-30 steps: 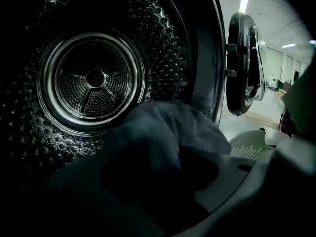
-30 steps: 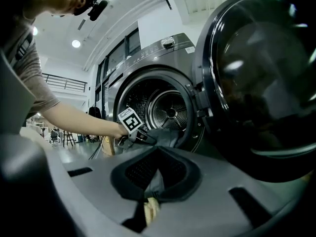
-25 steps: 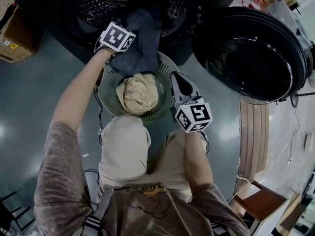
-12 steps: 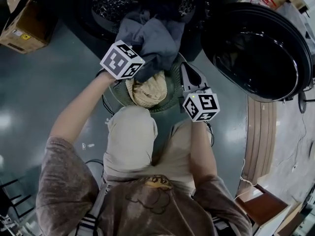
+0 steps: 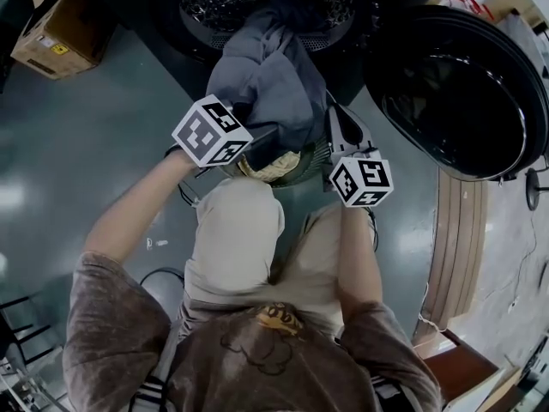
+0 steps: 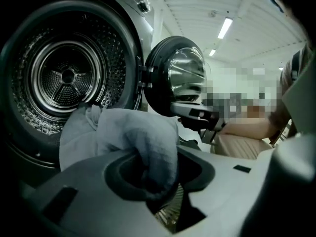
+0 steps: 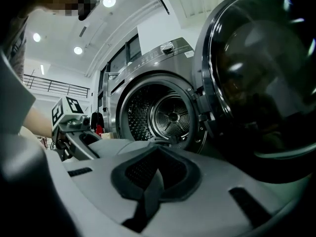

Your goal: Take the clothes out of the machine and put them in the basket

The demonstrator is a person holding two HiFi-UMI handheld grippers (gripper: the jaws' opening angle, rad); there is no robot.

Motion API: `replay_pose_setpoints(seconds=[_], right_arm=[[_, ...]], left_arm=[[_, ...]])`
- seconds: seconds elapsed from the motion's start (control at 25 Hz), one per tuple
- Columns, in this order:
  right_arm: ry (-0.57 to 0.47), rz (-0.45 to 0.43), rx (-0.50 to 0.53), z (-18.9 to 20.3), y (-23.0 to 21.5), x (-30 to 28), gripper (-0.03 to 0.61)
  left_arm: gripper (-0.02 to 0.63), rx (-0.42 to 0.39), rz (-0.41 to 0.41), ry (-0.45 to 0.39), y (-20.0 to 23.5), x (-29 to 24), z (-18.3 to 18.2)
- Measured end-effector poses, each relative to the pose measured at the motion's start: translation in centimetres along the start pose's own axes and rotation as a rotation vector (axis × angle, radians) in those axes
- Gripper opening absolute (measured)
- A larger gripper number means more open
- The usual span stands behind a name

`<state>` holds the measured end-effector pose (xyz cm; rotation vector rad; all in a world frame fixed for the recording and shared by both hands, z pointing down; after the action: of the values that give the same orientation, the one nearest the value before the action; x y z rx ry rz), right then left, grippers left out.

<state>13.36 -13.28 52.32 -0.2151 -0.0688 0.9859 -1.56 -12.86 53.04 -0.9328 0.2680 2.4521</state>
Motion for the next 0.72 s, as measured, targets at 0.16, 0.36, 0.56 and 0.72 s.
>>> replay_pose_setpoints(seconds=[0.16,0.36,0.56,0.72], right_arm=[[-0.002,-0.01,0.004,-0.1,0.4,-0.1,-0.002],[0.003,0.001,0.001,-0.1,0.4,-0.1,-0.002],[0.01,-0.006,0.038,-0.3,1.1,-0.5,-0.002],[0.022,0.006,0.041,-0.1,1.0,-0.6,-0.002]], left_arm=[[0.249,0.022,-0.027,-0.052,0.9,0.5,-0.5],[0.31,0.011,-0.107,-0.144,4.6,0.9,-3.6],[0.325,0.037,-0.225,-0.162,11.4,-2.0,-6.0],[0.342,0.043,-0.313,-0.15,16.7,-5.0,-7.3]])
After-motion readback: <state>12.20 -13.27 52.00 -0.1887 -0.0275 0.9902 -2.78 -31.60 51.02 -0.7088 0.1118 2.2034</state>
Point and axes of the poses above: the fingertips, and each gripper's own axes: x backward along the fingers, y to its left, z out of its underside, the point moved 3 cm from there along x, backward along the fingers, and after that the axes turned 8 degrees about -z, right-handed, at the moved point
